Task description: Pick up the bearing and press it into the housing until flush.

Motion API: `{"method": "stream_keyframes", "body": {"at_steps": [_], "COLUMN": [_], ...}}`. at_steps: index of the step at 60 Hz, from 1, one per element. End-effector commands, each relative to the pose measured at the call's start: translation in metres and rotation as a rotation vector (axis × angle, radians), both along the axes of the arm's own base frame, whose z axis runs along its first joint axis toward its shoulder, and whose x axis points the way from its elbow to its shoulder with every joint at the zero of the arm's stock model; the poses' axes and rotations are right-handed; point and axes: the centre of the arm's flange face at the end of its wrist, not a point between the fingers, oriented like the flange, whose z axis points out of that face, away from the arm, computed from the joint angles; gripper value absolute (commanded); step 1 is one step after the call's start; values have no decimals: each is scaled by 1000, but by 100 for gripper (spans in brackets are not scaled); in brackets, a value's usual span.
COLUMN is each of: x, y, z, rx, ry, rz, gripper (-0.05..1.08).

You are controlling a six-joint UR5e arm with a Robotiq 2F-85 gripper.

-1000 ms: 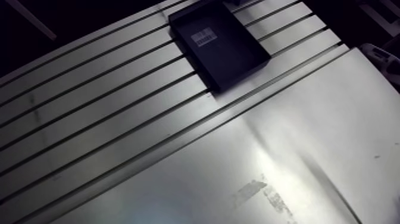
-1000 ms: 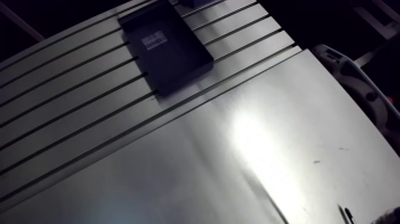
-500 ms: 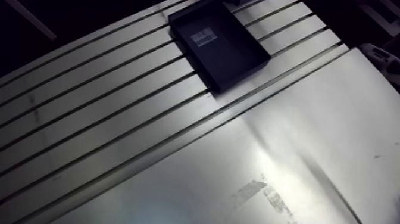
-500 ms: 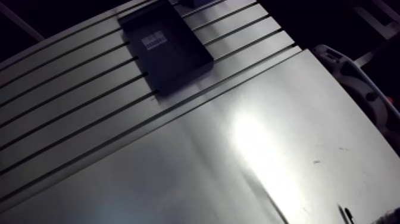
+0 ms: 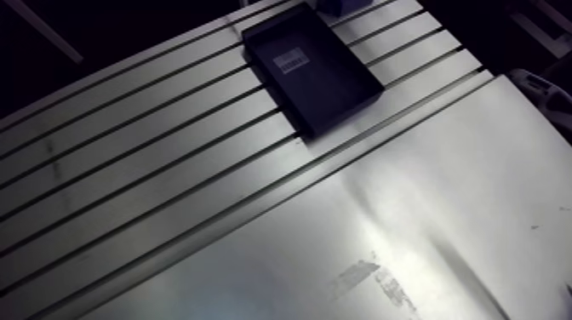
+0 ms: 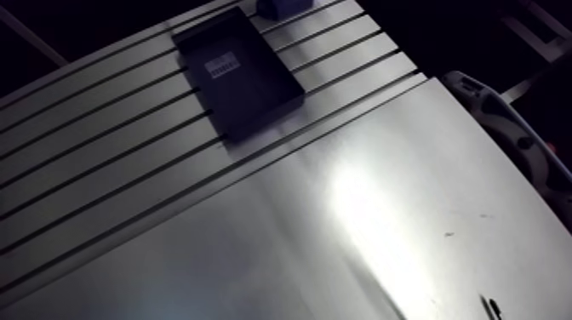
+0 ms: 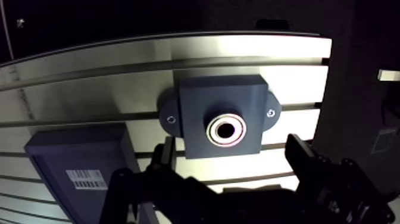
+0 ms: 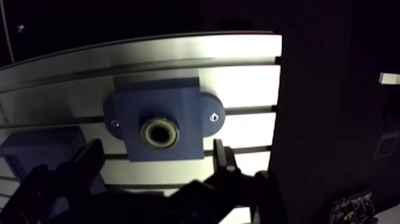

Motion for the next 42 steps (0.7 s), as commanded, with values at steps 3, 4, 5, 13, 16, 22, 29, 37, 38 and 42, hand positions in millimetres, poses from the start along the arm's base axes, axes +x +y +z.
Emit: {"method": "stream_keyframes", "body": {"at_steps": [3,4,5,13,16,22,29,37,38,42], "x": [1,2,2,0,0,-1,-1,-1,-1,-1], "y": [-2,-1,-1,1,1,1,1,1,1,1], "z": [19,19,20,24,25,27,24,20,20,19], "rx": [9,8,6,11,13,13,8,5,5,4], "ry": [18,16,12,16,16,19,11,8,8,7], "rz": [1,0,-1,-11,-9,-8,-3,3,3,3], "gripper": [3,13,30,90,96,108,108,108,108,108]}}
